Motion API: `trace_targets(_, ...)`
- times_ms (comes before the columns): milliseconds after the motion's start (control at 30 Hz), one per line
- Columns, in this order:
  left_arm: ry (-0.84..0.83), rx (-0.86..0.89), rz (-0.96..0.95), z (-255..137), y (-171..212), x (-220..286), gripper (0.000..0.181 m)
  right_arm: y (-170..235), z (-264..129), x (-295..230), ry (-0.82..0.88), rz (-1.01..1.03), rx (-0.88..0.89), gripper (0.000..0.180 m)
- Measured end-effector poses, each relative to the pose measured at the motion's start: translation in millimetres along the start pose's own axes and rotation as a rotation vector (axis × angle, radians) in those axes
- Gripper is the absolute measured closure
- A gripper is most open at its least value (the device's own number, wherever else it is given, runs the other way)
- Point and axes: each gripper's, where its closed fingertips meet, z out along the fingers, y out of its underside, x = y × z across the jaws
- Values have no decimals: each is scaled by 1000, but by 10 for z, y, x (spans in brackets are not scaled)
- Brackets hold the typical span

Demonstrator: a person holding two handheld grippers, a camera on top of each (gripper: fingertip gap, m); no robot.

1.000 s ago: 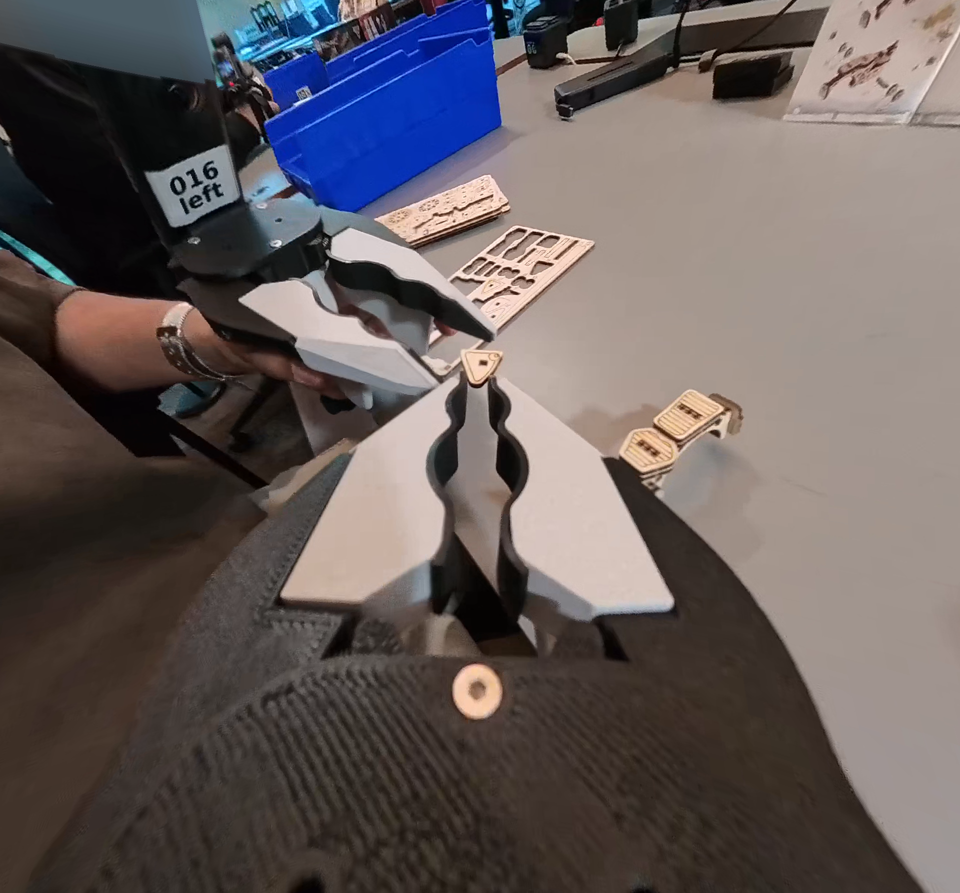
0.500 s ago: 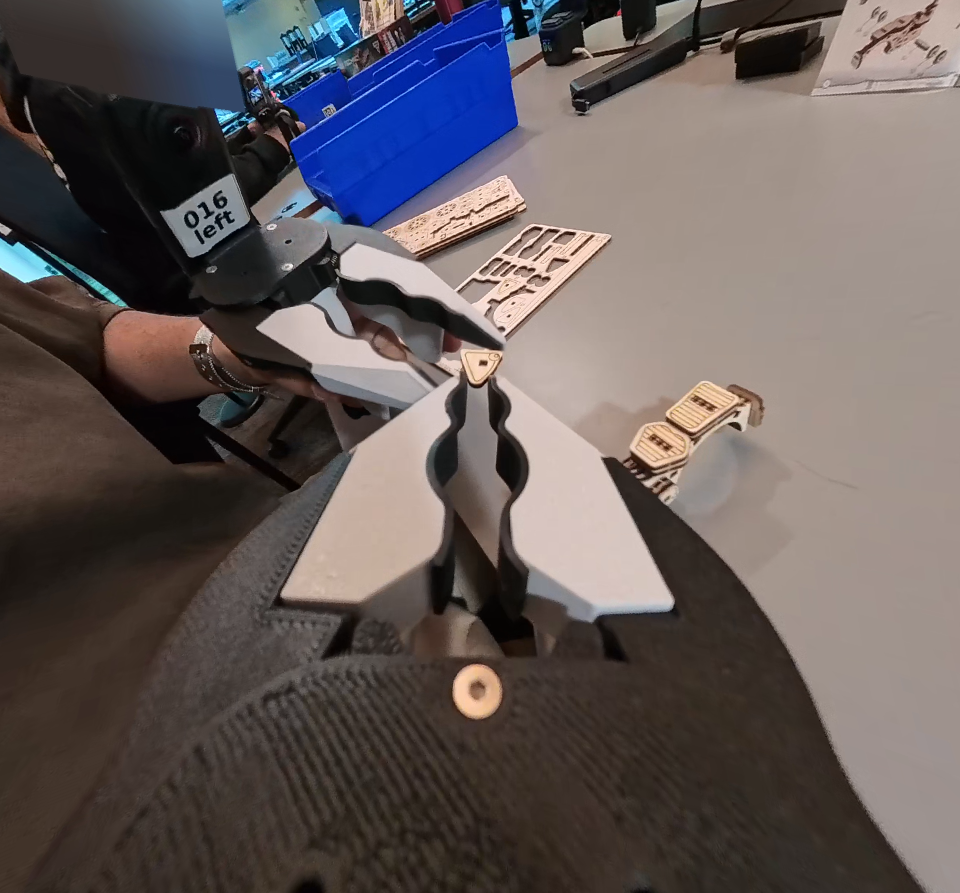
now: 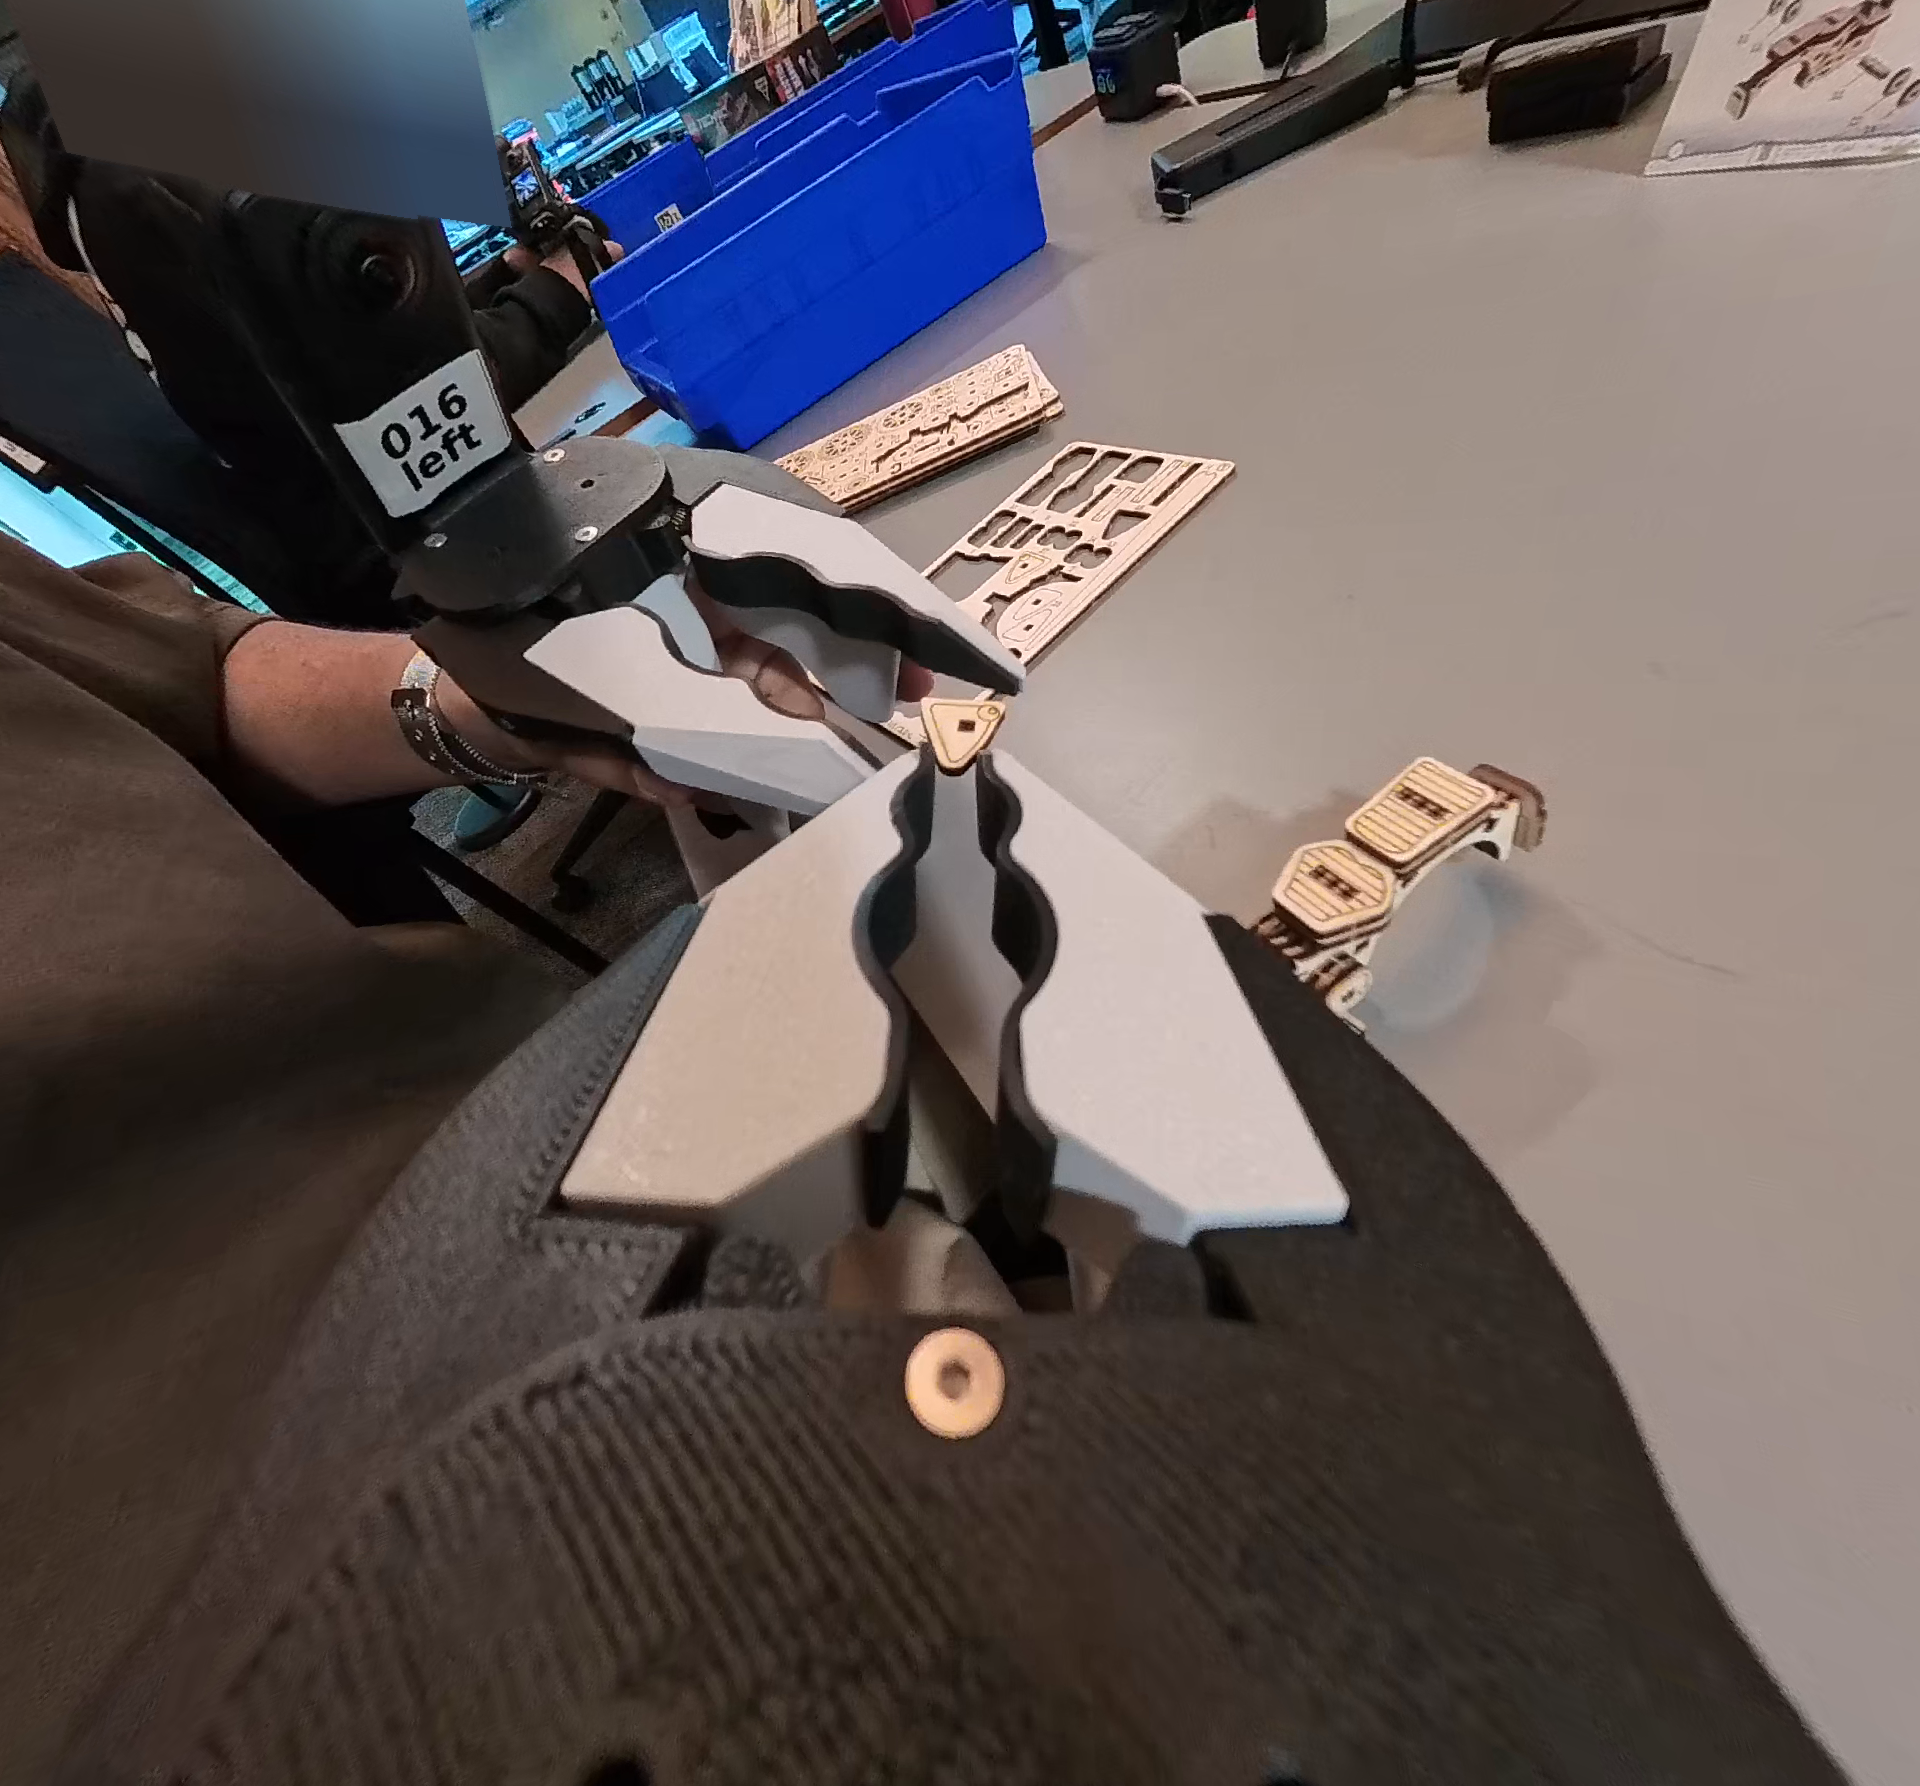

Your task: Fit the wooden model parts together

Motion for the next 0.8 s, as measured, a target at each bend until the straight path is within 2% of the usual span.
trace_targets(400, 1, 8, 0, -3, -12, 1, 144, 54, 22, -1, 4, -12, -32, 173)
trace_targets(800, 8, 10, 22, -5, -11, 29, 144, 99, 30, -27, -53, 67, -48, 173)
